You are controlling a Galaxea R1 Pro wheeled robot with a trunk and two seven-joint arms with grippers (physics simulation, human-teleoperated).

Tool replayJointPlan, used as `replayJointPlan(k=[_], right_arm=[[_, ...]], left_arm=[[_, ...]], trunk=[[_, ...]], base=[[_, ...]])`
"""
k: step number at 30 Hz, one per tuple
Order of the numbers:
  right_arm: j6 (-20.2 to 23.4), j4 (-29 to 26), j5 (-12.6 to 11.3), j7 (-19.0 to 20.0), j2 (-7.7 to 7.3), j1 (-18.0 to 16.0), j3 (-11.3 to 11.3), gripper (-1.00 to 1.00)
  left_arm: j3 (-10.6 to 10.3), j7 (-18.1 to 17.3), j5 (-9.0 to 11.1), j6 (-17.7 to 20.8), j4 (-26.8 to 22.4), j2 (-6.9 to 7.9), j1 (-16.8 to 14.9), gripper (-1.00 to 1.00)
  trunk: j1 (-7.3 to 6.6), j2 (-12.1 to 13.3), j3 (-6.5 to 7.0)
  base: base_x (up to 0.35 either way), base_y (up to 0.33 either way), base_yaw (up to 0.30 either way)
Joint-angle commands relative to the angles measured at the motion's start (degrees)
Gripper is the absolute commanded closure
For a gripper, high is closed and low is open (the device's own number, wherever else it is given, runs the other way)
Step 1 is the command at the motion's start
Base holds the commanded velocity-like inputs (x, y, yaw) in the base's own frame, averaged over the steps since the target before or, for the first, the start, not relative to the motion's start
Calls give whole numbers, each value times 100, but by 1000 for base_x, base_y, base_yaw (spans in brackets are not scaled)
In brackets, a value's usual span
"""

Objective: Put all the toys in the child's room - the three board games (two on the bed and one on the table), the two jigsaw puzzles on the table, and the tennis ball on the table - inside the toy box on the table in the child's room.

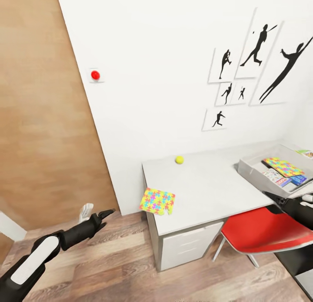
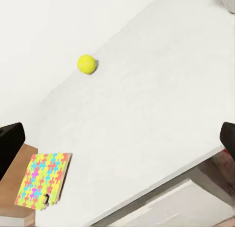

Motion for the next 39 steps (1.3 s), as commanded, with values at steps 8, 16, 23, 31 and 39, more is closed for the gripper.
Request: replayJointPlan(k=[8,16,23,31,39], right_arm=[[27,-5,21,38,0,-8,-7,-100],[27,-6,21,39,0,-8,-6,-100],[27,-13,21,45,5,-8,-6,-100],[32,-42,15,53,8,-5,-10,-100],[34,-54,13,62,8,-1,-14,-100]], left_arm=[[-5,-485,12,11,-5,10,-5,-100],[-1,-645,8,8,-27,11,-5,-100],[4,-759,7,5,-33,20,-5,-100],[9,-1101,0,4,-15,121,-5,-100],[6,-1497,-2,4,-7,297,-5,-100]], trunk=[[135,-252,-119],[157,-292,-137],[157,-292,-137],[157,-292,-137],[245,-453,-209]], base=[[0,0,-281],[0,0,-222],[0,0,-90],[0,0,-33],[0,0,-11]])
